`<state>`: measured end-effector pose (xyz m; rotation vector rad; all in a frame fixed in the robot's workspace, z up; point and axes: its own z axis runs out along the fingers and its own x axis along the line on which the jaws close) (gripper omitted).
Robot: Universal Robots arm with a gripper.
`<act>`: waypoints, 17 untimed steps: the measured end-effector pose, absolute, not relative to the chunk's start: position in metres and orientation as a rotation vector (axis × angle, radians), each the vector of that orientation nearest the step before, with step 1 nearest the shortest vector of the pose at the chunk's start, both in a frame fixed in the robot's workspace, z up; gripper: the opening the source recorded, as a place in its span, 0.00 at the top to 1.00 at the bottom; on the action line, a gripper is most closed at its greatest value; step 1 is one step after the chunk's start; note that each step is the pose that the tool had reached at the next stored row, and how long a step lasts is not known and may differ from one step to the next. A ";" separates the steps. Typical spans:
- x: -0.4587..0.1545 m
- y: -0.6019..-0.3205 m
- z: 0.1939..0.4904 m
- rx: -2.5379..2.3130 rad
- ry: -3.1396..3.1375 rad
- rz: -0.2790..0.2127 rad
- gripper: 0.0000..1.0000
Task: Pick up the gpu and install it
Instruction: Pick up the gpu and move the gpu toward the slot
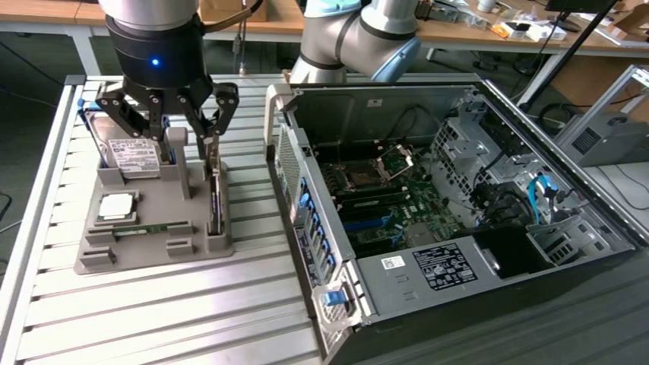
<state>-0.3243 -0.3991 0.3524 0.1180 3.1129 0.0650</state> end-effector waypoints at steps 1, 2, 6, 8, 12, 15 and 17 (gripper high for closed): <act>-0.324 -0.399 0.352 0.118 3.113 0.065 0.52; -0.324 -0.399 0.352 0.118 3.113 0.065 0.52; -0.324 -0.399 0.351 0.118 3.113 0.065 0.52; -0.324 -0.399 0.351 0.118 3.113 0.065 0.52; -0.324 -0.399 0.349 0.118 3.113 0.065 0.52; -0.324 -0.399 0.349 0.118 3.113 0.065 0.52; -0.324 -0.399 0.348 0.118 3.113 0.065 0.52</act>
